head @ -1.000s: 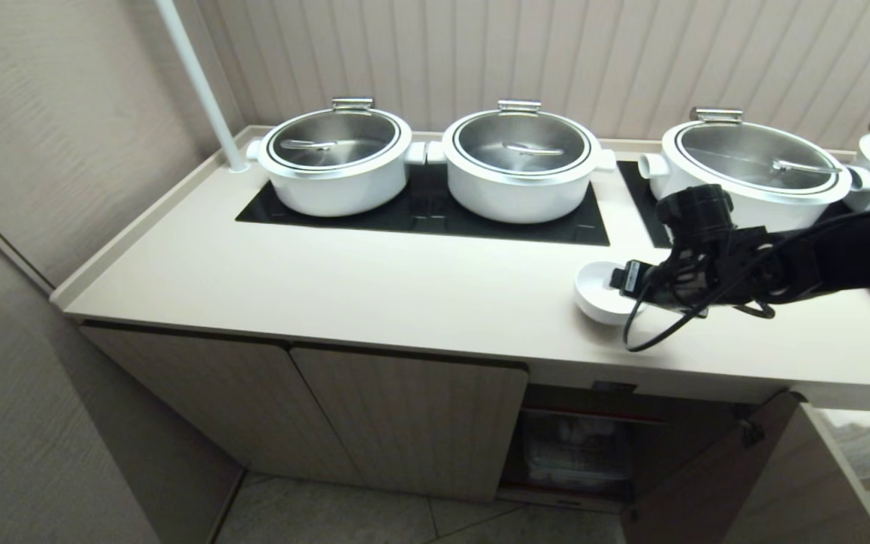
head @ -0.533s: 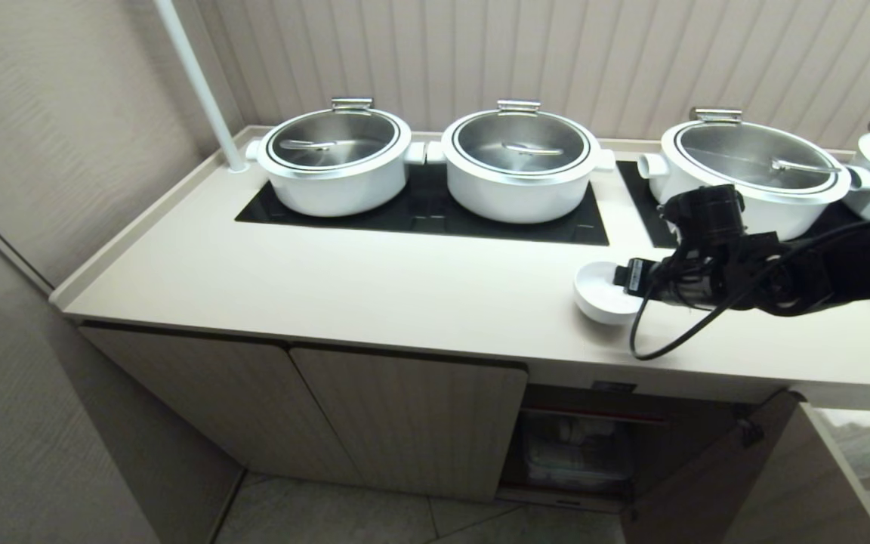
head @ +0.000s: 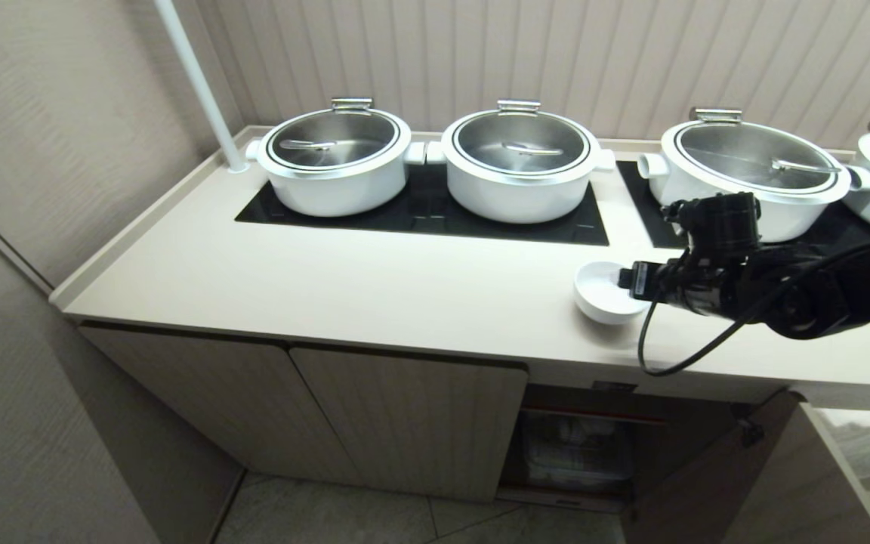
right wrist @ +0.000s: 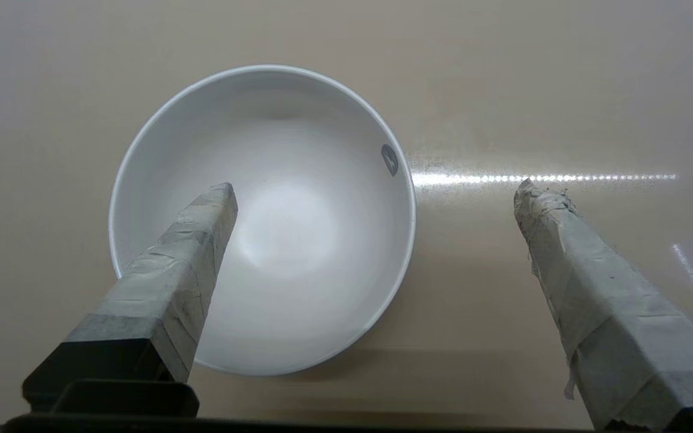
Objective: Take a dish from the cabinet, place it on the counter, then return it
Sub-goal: Place it on the table
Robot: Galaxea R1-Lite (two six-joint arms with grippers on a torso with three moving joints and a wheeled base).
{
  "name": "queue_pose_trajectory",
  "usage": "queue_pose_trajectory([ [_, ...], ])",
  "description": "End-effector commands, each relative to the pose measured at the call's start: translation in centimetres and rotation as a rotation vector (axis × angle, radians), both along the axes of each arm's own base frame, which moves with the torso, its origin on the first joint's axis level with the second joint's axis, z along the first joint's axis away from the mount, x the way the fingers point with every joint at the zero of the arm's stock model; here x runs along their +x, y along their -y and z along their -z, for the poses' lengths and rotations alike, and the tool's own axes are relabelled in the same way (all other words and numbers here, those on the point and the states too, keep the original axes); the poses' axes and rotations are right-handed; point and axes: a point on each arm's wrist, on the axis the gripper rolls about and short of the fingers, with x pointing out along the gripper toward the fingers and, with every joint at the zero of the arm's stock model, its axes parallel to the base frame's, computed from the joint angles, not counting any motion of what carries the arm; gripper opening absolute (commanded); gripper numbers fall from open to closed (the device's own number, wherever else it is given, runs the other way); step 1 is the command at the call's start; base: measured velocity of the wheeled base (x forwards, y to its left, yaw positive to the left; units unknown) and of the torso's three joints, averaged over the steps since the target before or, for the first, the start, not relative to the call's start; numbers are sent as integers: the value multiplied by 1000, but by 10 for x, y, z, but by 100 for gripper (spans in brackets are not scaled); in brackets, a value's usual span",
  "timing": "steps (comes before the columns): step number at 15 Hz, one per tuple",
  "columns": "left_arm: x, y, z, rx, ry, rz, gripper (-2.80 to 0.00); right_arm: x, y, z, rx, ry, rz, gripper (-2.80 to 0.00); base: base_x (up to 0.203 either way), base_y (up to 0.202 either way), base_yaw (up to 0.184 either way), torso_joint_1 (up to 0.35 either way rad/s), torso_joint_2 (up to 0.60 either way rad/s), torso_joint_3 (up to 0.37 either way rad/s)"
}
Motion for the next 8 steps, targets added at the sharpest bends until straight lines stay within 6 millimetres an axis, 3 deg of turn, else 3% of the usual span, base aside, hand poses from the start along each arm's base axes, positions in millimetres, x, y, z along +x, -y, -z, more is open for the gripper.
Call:
queue_pose_trajectory([
  [1,0,0,0,-1,0,-1,-280,-3,1,-3,2,8,2,0,0,0,0,0,0,0],
  [3,0,0,0,-1,0,-1,-280,-6,1,-2,0,3,1,0,0,0,0,0,0,0],
  [4,0,0,0,-1,0,-1,-280,-8,2,-2,0,1,1,-280,0,0,0,0,0,0],
  [8,0,0,0,-1,0,-1,-280,-14,4,-1,-1,-3,2,-280,0,0,0,0,0,0],
])
